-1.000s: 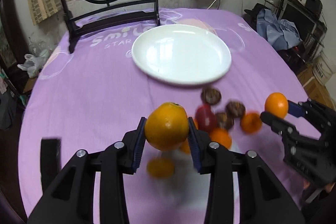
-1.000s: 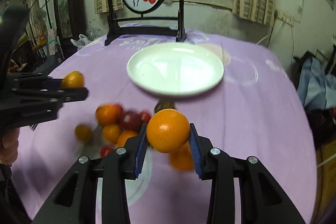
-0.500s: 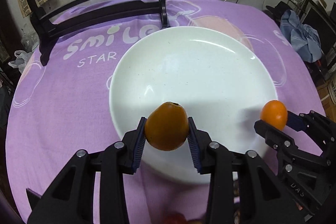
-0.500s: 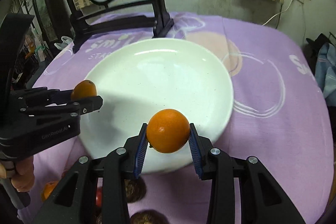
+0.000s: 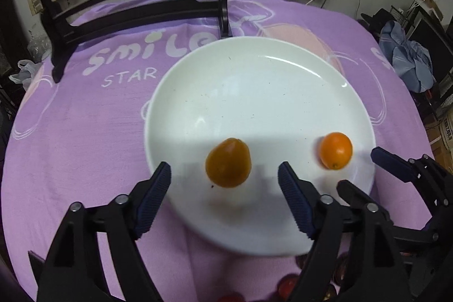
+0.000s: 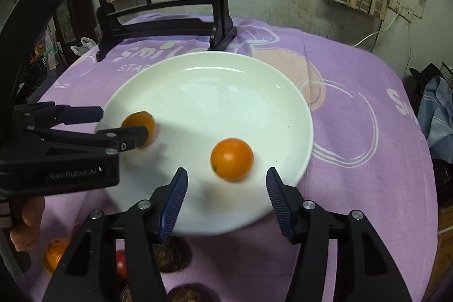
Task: Organize fruits
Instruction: 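Carry both fruits over the white plate and open both tools to release them, then withdraw both open tools from the plate back toward the fruit pile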
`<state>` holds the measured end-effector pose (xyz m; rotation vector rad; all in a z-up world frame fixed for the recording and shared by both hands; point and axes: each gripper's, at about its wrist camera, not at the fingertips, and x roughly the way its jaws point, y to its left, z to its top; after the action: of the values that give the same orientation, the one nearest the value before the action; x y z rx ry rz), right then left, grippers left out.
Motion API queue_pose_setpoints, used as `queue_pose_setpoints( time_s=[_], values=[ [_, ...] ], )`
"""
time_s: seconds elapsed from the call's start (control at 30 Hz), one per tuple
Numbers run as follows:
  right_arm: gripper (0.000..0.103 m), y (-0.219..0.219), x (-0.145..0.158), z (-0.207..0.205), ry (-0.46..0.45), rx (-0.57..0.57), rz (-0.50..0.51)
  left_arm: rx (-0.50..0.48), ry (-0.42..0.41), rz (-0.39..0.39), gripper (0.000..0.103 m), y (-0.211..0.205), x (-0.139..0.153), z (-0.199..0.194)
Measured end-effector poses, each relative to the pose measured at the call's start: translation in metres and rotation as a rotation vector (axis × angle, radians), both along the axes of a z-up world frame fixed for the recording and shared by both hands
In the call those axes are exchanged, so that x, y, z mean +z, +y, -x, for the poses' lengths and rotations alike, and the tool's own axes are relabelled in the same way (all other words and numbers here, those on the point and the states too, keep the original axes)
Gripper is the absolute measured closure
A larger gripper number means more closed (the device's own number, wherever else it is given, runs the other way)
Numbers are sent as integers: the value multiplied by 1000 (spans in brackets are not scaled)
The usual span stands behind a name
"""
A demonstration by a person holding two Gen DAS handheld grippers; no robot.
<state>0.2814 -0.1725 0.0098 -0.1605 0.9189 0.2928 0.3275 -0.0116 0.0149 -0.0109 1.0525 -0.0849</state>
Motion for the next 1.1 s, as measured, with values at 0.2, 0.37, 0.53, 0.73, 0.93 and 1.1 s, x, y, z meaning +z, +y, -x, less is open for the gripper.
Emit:
queue_pose_setpoints(
  time_s=[0.2, 0.37, 0.53, 0.73, 0.93, 1.1],
  values=[
    [34, -13, 25, 51, -37, -10, -44, 24, -53, 34, 12, 21, 29, 52],
    [29, -21, 34, 106, -50, -12, -50, 19, -98, 37, 7, 32, 42, 110],
    [25, -22, 35, 156, -80, -18, -47, 9, -131, 5, 4, 38, 33, 170],
    [22, -17, 24, 209, -83, -10, -58, 31, -72, 44, 4, 49, 7, 220],
    [22, -17, 4, 247, -55, -20, -26, 54, -100, -18, 4, 58, -4, 262],
    [22, -32, -12, 258, -11, -59, 12, 4, -113, -67, 4, 55, -10, 277]
  ],
)
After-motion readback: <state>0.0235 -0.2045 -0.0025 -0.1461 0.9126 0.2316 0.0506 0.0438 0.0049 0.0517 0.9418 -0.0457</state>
